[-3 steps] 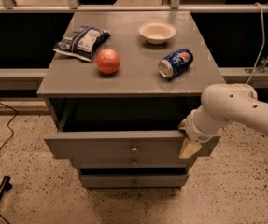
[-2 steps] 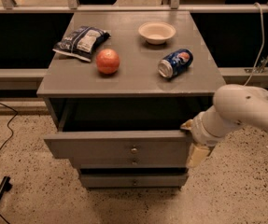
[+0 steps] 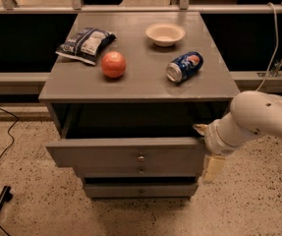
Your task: Open top drawer
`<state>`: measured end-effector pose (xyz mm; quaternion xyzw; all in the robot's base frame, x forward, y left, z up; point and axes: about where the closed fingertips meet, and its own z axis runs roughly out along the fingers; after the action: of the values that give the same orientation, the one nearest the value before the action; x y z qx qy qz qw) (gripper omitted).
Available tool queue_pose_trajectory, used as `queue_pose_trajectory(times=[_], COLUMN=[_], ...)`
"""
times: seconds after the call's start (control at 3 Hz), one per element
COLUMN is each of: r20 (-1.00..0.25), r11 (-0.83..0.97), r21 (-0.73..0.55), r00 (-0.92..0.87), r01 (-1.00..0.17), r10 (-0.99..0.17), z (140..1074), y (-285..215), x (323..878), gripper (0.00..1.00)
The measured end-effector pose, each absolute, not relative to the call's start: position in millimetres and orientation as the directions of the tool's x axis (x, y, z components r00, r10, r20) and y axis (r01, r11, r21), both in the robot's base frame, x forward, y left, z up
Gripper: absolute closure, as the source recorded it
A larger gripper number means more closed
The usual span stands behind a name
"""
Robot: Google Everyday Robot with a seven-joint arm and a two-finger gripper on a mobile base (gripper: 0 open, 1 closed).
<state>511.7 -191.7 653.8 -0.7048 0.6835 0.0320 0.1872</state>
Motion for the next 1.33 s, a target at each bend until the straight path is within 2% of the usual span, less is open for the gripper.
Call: queue_pose_trajectory(times=[0.33,0.67,1.0,1.33], r20=[-0.309,-0.327,-0.345,-0.355], r11=[-0.026,-0.051,-0.06,-0.062], r21=[-0.186,-0.133,-0.097,-0.059], r00=[0.084,0.093,0.09,0.079], r01=[-0.982,-0.99,-0.994,-0.996], r10=[-0.947,-0.94,-0.934,-0.931], z=[648,636,631,630], y=[-184,-173,-167,-167], x=[515,516,514,505], gripper=[0.0,0.04,0.22,0.46])
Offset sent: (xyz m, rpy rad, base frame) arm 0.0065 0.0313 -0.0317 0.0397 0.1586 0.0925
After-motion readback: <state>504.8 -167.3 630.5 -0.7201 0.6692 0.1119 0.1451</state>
